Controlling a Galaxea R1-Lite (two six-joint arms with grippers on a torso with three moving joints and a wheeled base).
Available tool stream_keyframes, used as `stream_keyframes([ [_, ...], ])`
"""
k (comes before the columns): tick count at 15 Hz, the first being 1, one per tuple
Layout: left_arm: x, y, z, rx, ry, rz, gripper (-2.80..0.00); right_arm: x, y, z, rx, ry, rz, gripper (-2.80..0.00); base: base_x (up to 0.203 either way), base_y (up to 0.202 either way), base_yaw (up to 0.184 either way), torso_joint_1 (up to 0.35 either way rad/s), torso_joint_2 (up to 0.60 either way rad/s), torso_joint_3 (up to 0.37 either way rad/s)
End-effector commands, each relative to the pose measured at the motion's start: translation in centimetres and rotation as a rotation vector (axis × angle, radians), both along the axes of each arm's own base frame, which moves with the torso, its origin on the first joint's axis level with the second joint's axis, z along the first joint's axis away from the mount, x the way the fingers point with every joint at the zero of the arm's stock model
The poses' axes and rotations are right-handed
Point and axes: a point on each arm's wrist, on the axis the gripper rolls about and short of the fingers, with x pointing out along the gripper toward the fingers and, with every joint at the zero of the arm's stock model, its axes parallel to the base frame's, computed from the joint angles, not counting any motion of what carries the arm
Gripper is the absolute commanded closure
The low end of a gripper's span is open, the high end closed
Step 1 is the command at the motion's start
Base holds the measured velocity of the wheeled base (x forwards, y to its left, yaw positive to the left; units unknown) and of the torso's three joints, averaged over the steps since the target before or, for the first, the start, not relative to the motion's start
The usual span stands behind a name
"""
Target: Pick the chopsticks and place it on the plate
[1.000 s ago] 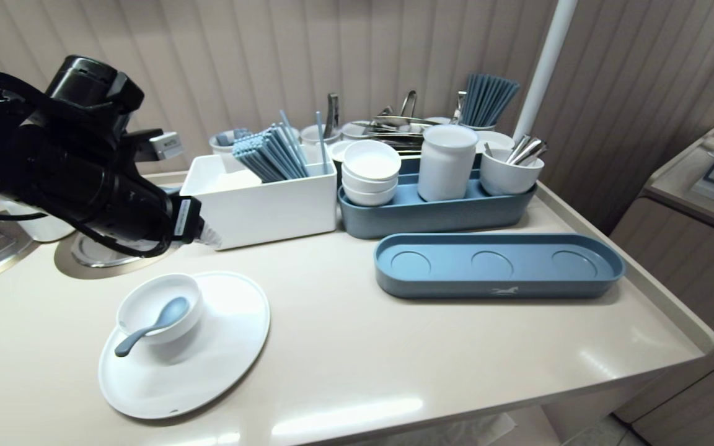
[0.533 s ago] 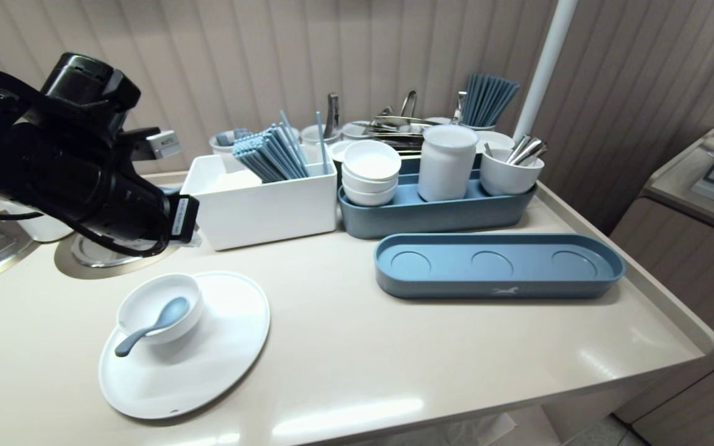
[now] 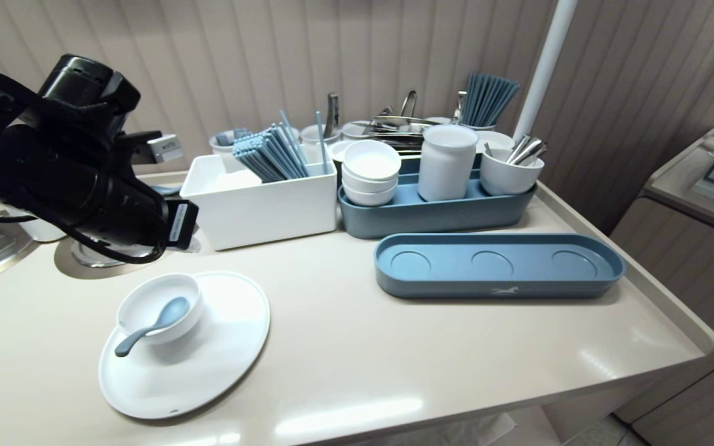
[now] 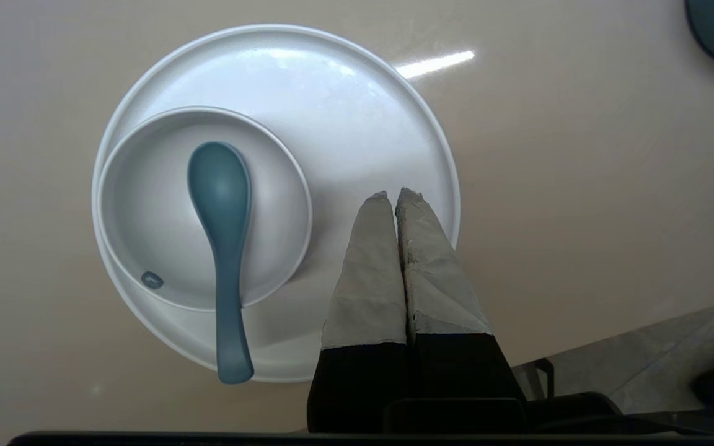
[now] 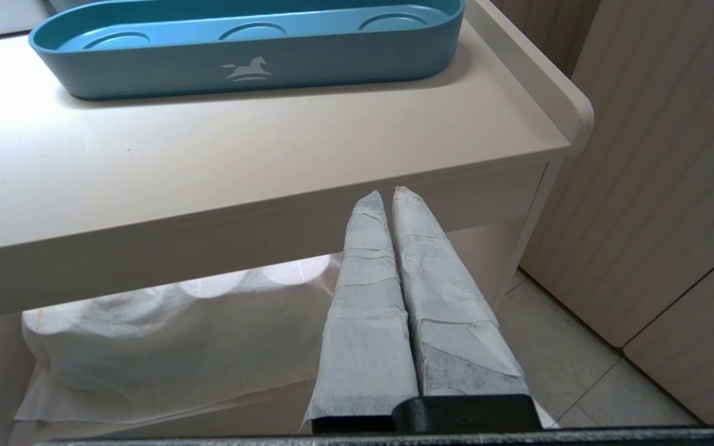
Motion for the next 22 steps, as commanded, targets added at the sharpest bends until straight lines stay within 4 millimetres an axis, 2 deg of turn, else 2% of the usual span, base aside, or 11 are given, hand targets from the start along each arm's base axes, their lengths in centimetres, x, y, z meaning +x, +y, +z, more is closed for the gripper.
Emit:
stream_keyframes([
  [1, -0.2, 0.1, 0.1, 0.0, -0.001, 0.0, 0.0, 0.0, 0.0, 0.0, 0.0, 0.001, 0.0, 0.0, 0.0, 0.0, 0.0, 0.0, 0.0, 0.0],
  [17, -1.3, 0.3, 0.8, -0.015, -0.028, -0.008, 0.0, 0.0, 0.0, 0.0, 0.0, -0.001, 0.0, 0.0, 0.0, 0.0, 0.0, 0.0, 0.0, 0.0],
  [19, -1.6, -0.7, 1.3, -0.038, -0.052, -0.03, 0.0, 0.0, 0.0, 0.0, 0.0, -0.001, 0.0, 0.0, 0.0, 0.0, 0.0, 0.0, 0.0, 0.0],
  [22, -2.4, -4.3, 1.6, -0.134, -0.097, -0.086, 0.0, 0.0, 0.0, 0.0, 0.0, -0.001, 0.0, 0.0, 0.0, 0.0, 0.0, 0.0, 0.0, 0.0],
])
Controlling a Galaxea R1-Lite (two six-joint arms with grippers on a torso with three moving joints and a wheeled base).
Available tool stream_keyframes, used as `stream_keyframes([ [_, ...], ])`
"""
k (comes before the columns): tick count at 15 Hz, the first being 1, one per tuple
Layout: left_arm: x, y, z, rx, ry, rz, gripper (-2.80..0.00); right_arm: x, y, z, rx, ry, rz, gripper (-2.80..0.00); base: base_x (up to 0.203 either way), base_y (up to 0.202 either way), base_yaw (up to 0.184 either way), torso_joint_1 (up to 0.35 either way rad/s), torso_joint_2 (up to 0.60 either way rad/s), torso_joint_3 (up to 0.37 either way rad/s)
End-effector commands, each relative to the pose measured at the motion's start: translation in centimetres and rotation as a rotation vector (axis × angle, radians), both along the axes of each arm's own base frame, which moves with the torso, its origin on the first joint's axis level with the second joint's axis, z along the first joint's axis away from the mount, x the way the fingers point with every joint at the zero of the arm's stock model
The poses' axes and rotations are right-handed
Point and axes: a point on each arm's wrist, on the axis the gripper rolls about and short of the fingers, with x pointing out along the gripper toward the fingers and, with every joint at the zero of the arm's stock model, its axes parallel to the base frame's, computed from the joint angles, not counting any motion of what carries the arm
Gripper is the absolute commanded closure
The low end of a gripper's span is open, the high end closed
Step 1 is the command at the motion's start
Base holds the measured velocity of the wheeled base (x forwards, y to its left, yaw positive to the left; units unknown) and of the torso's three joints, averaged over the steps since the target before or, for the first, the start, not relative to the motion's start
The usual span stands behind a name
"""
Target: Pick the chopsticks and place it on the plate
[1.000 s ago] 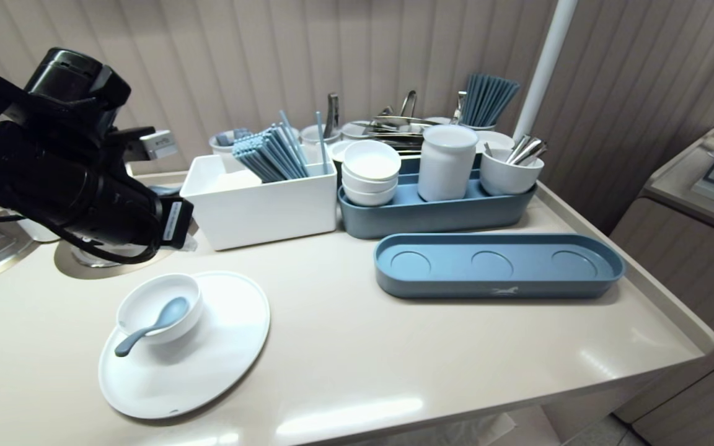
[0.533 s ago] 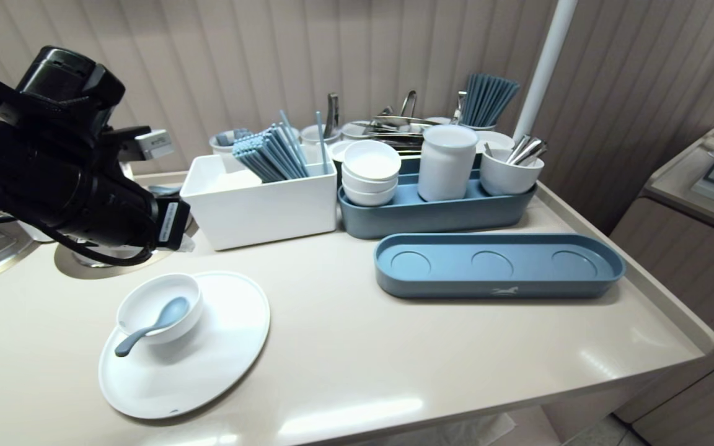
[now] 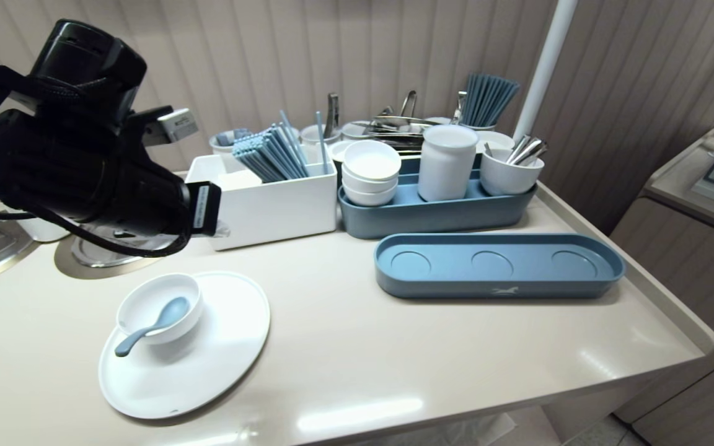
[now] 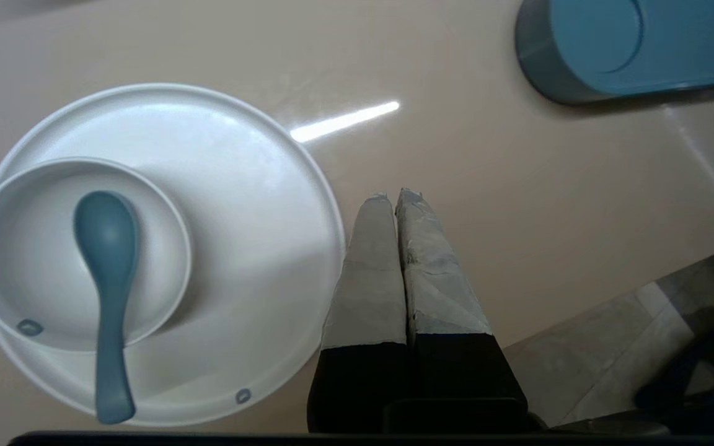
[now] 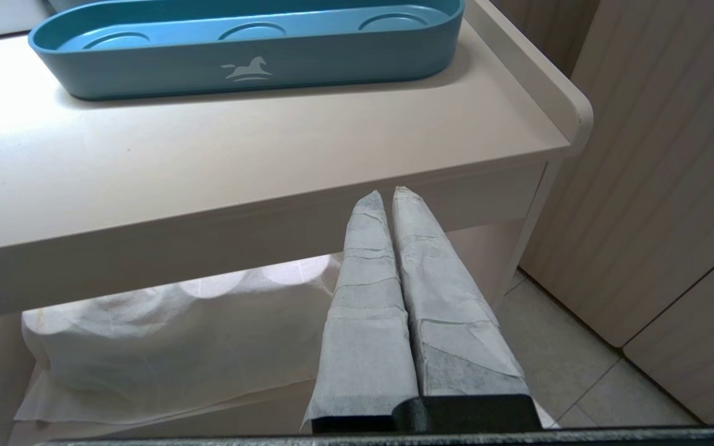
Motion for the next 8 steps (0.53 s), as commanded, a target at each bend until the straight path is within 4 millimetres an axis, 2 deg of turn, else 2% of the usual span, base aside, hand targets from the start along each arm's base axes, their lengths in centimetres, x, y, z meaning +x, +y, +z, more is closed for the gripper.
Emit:
stream_keyframes([
  [1, -0.5, -2.1, 0.0, -0.031, -0.01, -0.053, 0.0, 0.0, 0.0, 0.0, 0.0, 0.0, 0.0, 0.0, 0.0, 0.0, 0.0, 0.0, 0.0, 0.0],
  [4, 1.4, -5.5, 1.3, -0.081, -0.107, -0.05, 0.0, 0.0, 0.0, 0.0, 0.0, -0.001, 0.0, 0.0, 0.0, 0.0, 0.0, 0.0, 0.0, 0.0],
  [8, 4.8, -10.0, 0.9, -0.062, -0.23, 0.023, 0.0, 0.0, 0.0, 0.0, 0.0, 0.0, 0.0, 0.0, 0.0, 0.0, 0.0, 0.0, 0.0, 0.0],
])
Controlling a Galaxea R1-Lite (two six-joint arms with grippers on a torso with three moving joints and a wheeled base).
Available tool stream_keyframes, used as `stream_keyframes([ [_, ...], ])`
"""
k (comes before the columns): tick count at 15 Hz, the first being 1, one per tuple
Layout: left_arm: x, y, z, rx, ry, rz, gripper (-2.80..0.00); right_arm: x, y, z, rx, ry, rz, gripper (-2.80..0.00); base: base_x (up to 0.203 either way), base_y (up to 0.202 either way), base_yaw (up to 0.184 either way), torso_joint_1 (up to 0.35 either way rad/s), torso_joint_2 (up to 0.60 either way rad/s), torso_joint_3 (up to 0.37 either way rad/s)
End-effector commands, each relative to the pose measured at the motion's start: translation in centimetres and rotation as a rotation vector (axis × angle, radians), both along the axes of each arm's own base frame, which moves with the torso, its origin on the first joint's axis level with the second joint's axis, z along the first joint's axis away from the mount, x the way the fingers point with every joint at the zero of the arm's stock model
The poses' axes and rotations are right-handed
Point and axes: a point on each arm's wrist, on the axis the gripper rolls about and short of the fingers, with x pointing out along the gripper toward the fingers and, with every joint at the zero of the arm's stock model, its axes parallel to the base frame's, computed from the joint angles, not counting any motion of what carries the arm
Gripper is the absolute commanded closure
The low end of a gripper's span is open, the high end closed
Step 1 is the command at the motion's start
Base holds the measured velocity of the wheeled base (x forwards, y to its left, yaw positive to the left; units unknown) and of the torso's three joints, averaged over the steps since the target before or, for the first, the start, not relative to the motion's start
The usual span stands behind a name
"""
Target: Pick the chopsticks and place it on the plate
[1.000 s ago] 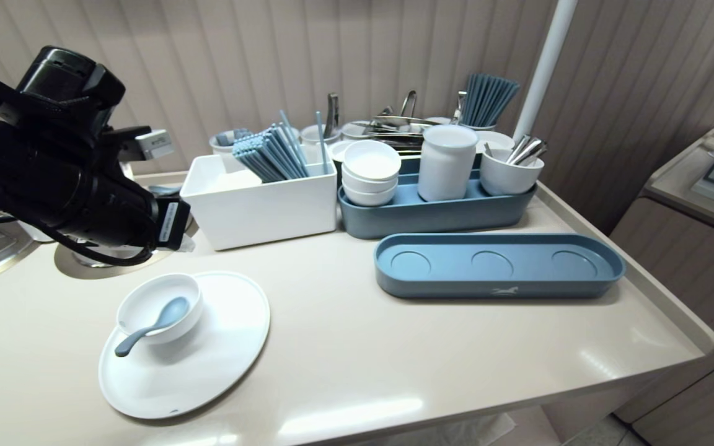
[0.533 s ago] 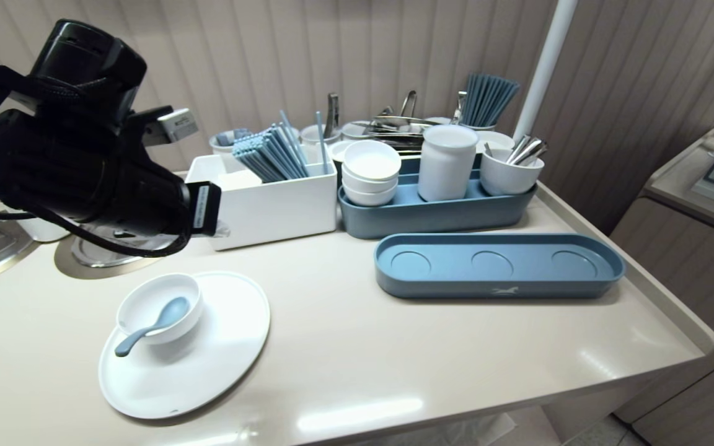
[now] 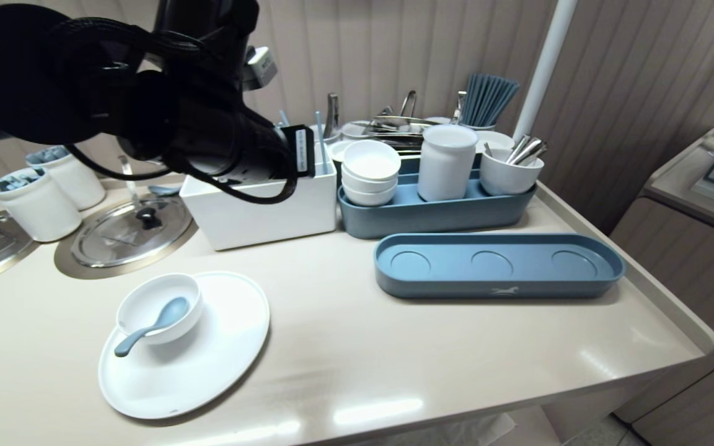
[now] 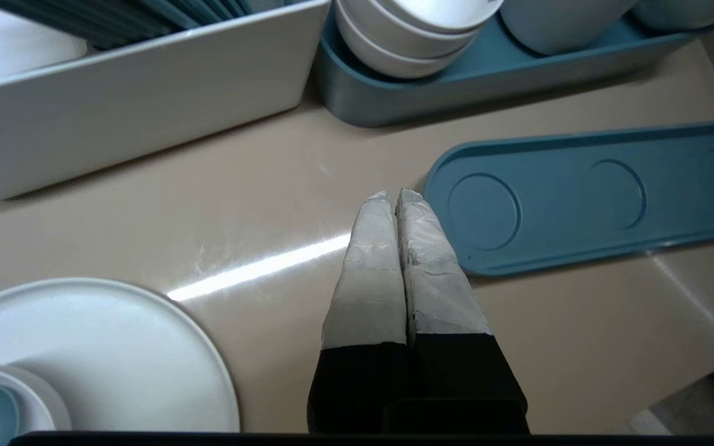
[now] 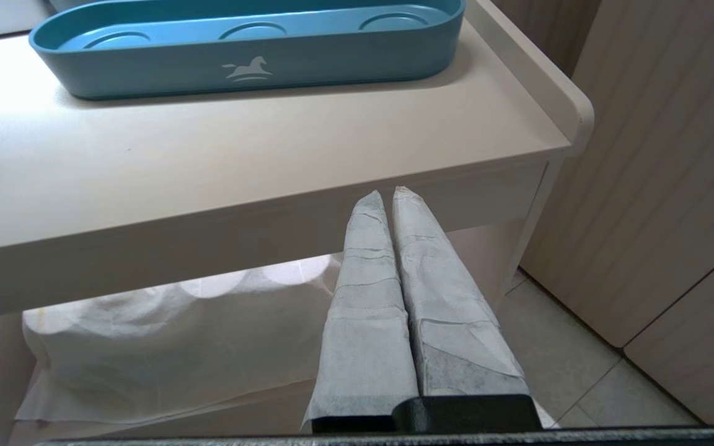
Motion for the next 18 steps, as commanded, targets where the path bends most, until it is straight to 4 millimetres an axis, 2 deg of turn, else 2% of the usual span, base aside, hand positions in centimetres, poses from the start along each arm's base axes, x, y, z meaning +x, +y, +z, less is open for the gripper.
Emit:
stream_keyframes([
  [1, 2.1, -2.3, -1.6, 0.01, -0.003, 0.006, 0.0, 0.0, 0.0, 0.0, 0.0, 0.0, 0.0, 0.0, 0.0, 0.0, 0.0, 0.0, 0.0, 0.0],
  [4, 3.7, -3.3, -2.2, 0.011, -0.065, 0.053, 0.0, 0.0, 0.0, 0.0, 0.0, 0.001, 0.0, 0.0, 0.0, 0.0, 0.0, 0.0, 0.0, 0.0],
  [5, 3.6, -3.3, -2.4, 0.022, -0.07, 0.068, 0.0, 0.0, 0.0, 0.0, 0.0, 0.001, 0.0, 0.0, 0.0, 0.0, 0.0, 0.0, 0.0, 0.0],
  [8, 1.5, -2.5, -0.5, 0.002, -0.11, 0.064, 0.0, 0.0, 0.0, 0.0, 0.0, 0.0, 0.0, 0.0, 0.0, 0.0, 0.0, 0.0, 0.0, 0.0],
  [11, 0.4, -2.0, 0.9, -0.02, -0.14, 0.059, 0.0, 0.0, 0.0, 0.0, 0.0, 0.0, 0.0, 0.0, 0.0, 0.0, 0.0, 0.0, 0.0, 0.0],
  [13, 0.0, -1.7, 0.9, -0.016, -0.138, 0.064, 0.0, 0.0, 0.0, 0.0, 0.0, 0.0, 0.0, 0.0, 0.033, 0.0, 0.001, 0.001, 0.0, 0.001],
  [18, -0.5, -1.2, 1.2, -0.013, -0.145, 0.078, 0.0, 0.0, 0.0, 0.0, 0.0, 0.0, 0.0, 0.0, 0.187, 0.0, 0.002, 0.001, 0.0, 0.004],
])
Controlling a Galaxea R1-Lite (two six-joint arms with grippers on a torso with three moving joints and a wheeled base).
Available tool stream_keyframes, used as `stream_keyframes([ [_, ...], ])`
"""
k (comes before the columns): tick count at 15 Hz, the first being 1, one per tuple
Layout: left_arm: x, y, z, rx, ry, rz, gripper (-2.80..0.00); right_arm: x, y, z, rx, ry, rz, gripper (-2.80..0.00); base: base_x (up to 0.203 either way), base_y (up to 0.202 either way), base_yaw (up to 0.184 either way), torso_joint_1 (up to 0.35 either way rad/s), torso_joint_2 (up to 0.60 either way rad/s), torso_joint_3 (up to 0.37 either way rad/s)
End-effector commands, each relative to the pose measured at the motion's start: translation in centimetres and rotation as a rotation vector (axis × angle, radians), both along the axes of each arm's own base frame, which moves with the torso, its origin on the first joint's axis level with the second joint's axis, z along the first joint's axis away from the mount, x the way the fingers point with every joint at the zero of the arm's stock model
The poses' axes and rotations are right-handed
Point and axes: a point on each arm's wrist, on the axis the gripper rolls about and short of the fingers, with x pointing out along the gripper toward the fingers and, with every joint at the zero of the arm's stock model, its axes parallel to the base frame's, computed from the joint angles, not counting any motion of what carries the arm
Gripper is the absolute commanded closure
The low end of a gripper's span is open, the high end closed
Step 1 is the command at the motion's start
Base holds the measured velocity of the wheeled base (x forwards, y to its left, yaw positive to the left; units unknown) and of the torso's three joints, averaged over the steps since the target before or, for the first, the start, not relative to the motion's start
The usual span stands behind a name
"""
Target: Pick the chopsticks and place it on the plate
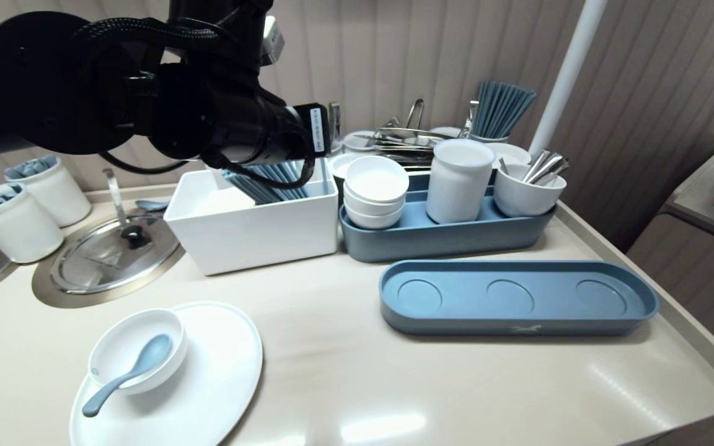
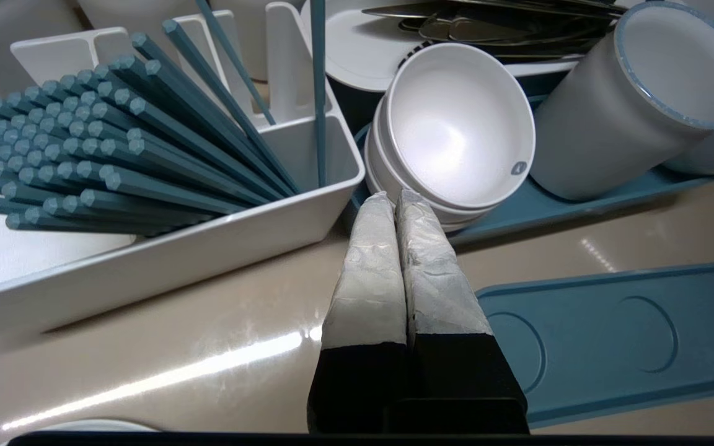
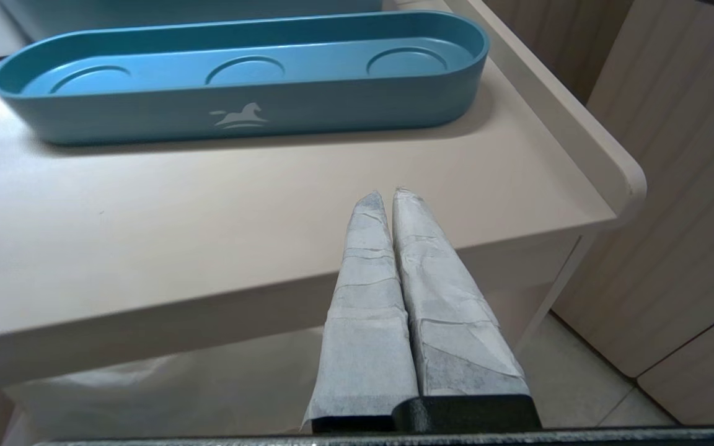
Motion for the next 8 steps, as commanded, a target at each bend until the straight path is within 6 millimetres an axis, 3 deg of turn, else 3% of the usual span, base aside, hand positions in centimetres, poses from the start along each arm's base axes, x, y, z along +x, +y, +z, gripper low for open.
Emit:
stream_keyframes([
  [1, -0.51, 0.26, 0.35, -0.005, -0.006, -0.002, 0.0, 0.01, 0.0, -0.01, 0.0, 0.001, 0.0, 0.0, 0.121, 0.0, 0.0, 0.004, 0.0, -0.002],
  [5, -1.06, 0.49, 0.75, 0.001, -0.017, -0.009, 0.0, 0.02, 0.0, -0.03, 0.0, 0.002, 0.0, 0.0, 0.0, 0.0, 0.0, 0.0, 0.0, 0.0],
  [8, -0.37, 0.04, 0.46, -0.001, -0.039, 0.011, 0.0, -0.01, 0.0, 0.01, 0.0, -0.001, 0.0, 0.0, 0.0, 0.0, 0.0, 0.0, 0.0, 0.0],
])
